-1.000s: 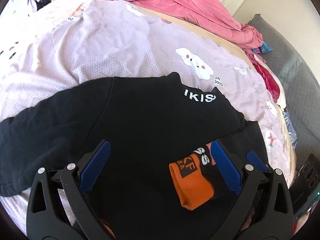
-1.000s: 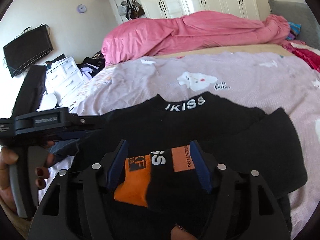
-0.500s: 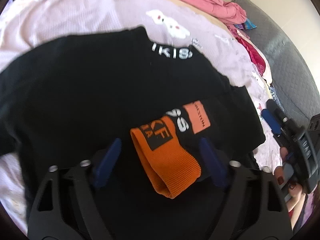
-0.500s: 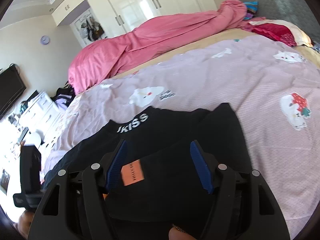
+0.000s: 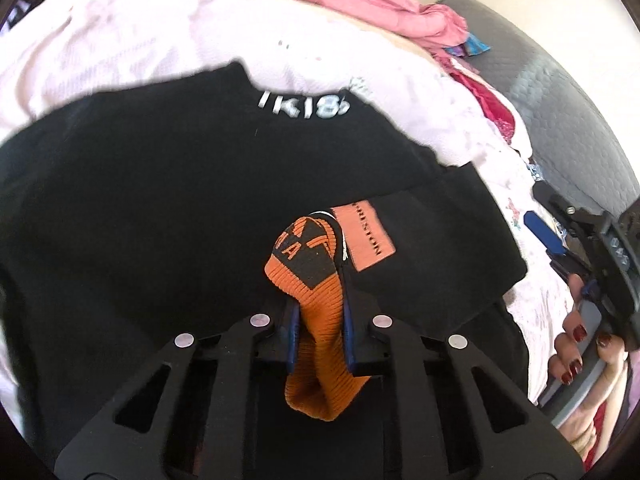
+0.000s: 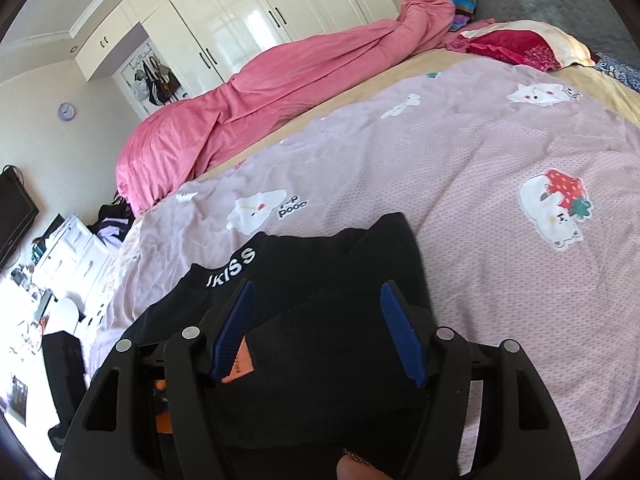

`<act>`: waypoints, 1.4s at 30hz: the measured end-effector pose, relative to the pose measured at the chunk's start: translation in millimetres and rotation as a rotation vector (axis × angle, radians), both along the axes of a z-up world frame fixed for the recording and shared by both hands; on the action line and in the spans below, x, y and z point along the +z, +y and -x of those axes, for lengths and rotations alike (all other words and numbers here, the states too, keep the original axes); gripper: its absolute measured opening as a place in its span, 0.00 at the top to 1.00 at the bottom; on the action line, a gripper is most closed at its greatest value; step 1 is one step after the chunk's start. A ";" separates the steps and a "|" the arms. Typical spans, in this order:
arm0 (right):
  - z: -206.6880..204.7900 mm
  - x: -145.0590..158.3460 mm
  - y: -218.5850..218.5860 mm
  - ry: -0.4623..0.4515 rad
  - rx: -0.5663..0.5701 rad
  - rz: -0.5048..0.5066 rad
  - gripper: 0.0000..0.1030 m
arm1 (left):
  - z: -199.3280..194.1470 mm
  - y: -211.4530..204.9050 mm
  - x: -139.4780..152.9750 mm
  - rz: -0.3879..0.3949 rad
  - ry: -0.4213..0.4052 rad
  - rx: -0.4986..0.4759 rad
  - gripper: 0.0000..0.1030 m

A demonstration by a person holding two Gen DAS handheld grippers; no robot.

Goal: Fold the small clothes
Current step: 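Lower the sock onto the shirt beside the other socks and open the left gripper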

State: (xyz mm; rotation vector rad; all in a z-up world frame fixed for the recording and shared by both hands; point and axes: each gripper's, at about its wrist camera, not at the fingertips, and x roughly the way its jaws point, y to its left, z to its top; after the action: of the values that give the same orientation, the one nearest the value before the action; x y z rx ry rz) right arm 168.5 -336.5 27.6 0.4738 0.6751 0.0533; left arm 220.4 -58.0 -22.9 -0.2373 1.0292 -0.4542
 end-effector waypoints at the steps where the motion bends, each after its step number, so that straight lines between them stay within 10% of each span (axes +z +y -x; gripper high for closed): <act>1: 1.4 0.8 -2.7 -0.003 -0.010 0.003 0.38 | 0.6 1.5 6.3 -0.005 -0.027 -0.001 0.92; 6: 3.9 1.3 -15.2 -0.003 -0.037 -0.008 0.38 | 1.0 20.6 43.2 -0.027 -0.149 0.040 0.92; 30: -7.7 -13.3 17.7 0.050 0.021 0.099 0.37 | -11.3 78.4 60.6 -0.103 -0.145 0.187 0.87; 42: -7.0 -15.6 70.2 0.045 0.157 0.271 0.37 | -18.5 45.2 4.1 -0.272 -0.029 0.095 0.79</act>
State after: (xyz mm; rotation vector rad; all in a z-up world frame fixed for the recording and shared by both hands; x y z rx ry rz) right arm 175.5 -266.2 12.1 0.1617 0.7505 0.0983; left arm 238.9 -12.8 -18.8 -0.0363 1.0347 -0.2275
